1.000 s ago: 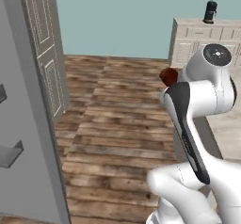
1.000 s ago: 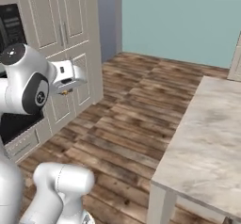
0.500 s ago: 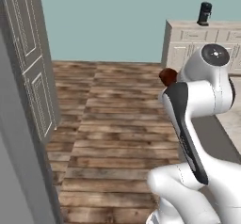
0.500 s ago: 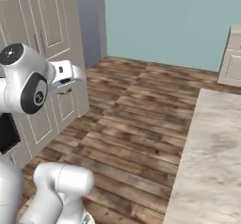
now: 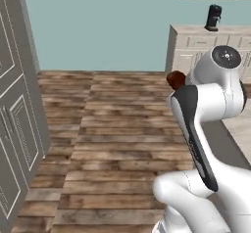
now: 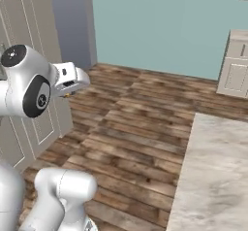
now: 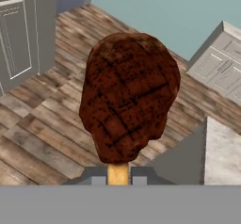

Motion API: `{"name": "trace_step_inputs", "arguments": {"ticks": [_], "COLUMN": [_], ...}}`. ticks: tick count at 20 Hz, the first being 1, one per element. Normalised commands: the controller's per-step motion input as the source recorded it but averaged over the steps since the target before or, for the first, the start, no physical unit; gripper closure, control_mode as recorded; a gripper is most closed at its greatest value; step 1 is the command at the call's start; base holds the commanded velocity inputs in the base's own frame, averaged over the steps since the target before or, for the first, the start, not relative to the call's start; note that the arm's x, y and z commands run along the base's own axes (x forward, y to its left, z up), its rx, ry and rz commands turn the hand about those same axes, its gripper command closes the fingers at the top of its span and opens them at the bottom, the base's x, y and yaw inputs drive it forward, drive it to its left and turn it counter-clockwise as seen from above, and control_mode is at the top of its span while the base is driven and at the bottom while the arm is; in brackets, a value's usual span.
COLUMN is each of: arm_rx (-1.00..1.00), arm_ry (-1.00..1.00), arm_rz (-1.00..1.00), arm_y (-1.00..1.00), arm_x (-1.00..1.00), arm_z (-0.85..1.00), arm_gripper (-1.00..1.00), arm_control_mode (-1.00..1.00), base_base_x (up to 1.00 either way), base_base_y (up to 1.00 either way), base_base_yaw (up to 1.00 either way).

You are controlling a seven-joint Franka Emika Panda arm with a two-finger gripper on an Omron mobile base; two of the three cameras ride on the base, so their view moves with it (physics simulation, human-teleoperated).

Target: Place one lemon and one steak in each tupperware on the nearby counter, to pack two identical lunches.

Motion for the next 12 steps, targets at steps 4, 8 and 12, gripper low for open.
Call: {"name": "trace_step_inputs", "arguments": {"ticks": [4, 8, 12], "arm_rx": [0.0, 0.0, 0.0], "arm_ry": [0.0, 0.0, 0.0], "arm_rz": [0.0, 0.0, 0.0], "arm_y": [0.0, 0.0, 0.0], "arm_x": [0.0, 0.0, 0.0], "arm_z": [0.0, 0.0, 0.0], "arm_gripper": [1.0, 1.0, 1.0], "arm_control_mode": [1.0, 1.0, 1.0], "base_base_x": [1.0, 1.0, 1.0], "base_base_y": [0.0, 0.0, 0.0], "base_base_yaw": [-0.08, -0.12, -0.18]}}
